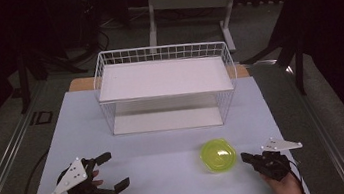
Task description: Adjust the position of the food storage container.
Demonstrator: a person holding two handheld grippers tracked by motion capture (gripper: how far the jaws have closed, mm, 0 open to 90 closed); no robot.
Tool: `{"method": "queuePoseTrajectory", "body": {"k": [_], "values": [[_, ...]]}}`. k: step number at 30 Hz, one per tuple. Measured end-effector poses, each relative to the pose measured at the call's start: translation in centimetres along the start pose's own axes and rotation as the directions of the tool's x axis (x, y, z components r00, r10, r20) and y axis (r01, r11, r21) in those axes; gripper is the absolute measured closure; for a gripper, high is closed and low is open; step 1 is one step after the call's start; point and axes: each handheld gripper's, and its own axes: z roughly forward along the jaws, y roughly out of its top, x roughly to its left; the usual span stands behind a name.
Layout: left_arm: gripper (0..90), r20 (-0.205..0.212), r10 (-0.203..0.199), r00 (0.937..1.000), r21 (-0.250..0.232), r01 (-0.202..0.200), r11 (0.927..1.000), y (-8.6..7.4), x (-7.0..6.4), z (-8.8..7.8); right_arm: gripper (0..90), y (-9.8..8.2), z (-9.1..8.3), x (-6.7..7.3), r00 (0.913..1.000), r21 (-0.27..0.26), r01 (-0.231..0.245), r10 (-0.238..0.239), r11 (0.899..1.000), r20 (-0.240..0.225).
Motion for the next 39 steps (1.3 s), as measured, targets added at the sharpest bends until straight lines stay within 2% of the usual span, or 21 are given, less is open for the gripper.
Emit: {"method": "queuePoseTrajectory", "body": {"k": [3, 6, 9, 17, 22, 23, 27, 30, 32, 35, 36, 37, 39], "values": [[0.8, 0.001, -0.001, 1.0000, 0.003, 0.001, 1.0000, 0.0, 0.0, 0.0, 89.9, -0.3, 1.1, 0.3, 0.9998, 0.051, 0.018, -0.018, 0.999, -0.007], [0.8, 0.000, -0.004, 1.0000, 0.003, 0.004, 1.0000, -0.1, 0.1, 0.1, 89.9, 0.1, 1.8, 0.2, 0.9998, 0.056, 0.014, -0.013, 0.998, -0.011], [0.8, -0.001, -0.005, 1.0000, 0.003, 0.005, 1.0000, -0.1, 0.1, 0.1, 89.9, 0.3, 2.4, 0.4, 0.9994, 0.078, 0.033, -0.032, 0.996, -0.009], [0.8, 0.003, -0.005, 1.0000, 0.007, 0.005, 1.0000, -0.1, 0.0, 0.2, 89.9, 0.5, 3.6, 1.8, 0.9966, 0.122, 0.050, -0.042, 0.991, -0.071], [0.8, 0.005, -0.001, 1.0000, 0.013, 0.001, 0.9999, -0.1, 0.0, 0.3, 90.0, 1.1, 4.6, 2.9, 0.9922, 0.124, 0.059, -0.045, 0.991, -0.116], [0.8, 0.003, 0.000, 1.0000, 0.014, 0.000, 0.9999, -0.1, -0.1, 0.3, 89.9, 1.6, 5.4, 3.5, 0.9902, 0.129, 0.066, -0.049, 0.990, -0.131], [0.8, 0.006, -0.001, 1.0000, 0.014, 0.001, 0.9999, -0.1, -0.1, 0.3, 90.0, 2.1, 6.4, 4.5, 0.9856, 0.134, 0.094, -0.073, 0.987, -0.153], [0.8, 0.011, -0.006, 0.9999, 0.010, 0.006, 0.9999, -0.1, -0.1, 0.3, 89.9, 2.8, 7.5, 5.8, 0.9755, 0.111, 0.114, -0.091, 0.987, -0.201], [0.8, 0.011, -0.003, 0.9999, 0.010, 0.003, 0.9999, -0.1, -0.1, 0.3, 90.0, 3.0, 7.9, 6.3, 0.9724, 0.112, 0.148, -0.123, 0.983, -0.198], [0.8, 0.011, -0.001, 0.9999, 0.013, 0.001, 0.9999, -0.1, -0.2, 0.3, 90.0, 3.1, 8.1, 6.3, 0.9727, 0.116, 0.159, -0.136, 0.980, -0.188], [0.8, 0.011, 0.005, 0.9999, 0.015, -0.006, 0.9999, -0.1, -0.2, 0.3, 90.0, 3.1, 8.1, 6.2, 0.9760, 0.122, 0.154, -0.131, 0.981, -0.174], [0.8, 0.011, 0.006, 0.9999, 0.014, -0.006, 0.9999, -0.1, -0.2, 0.3, 90.0, 3.4, 8.0, 5.4, 0.9831, 0.117, 0.142, -0.126, 0.983, -0.133], [0.8, 0.009, 0.007, 0.9999, 0.014, -0.007, 0.9999, -0.1, -0.2, 0.3, 90.0, 3.6, 8.0, 5.2, 0.9847, 0.112, 0.136, -0.121, 0.984, -0.125]]}}
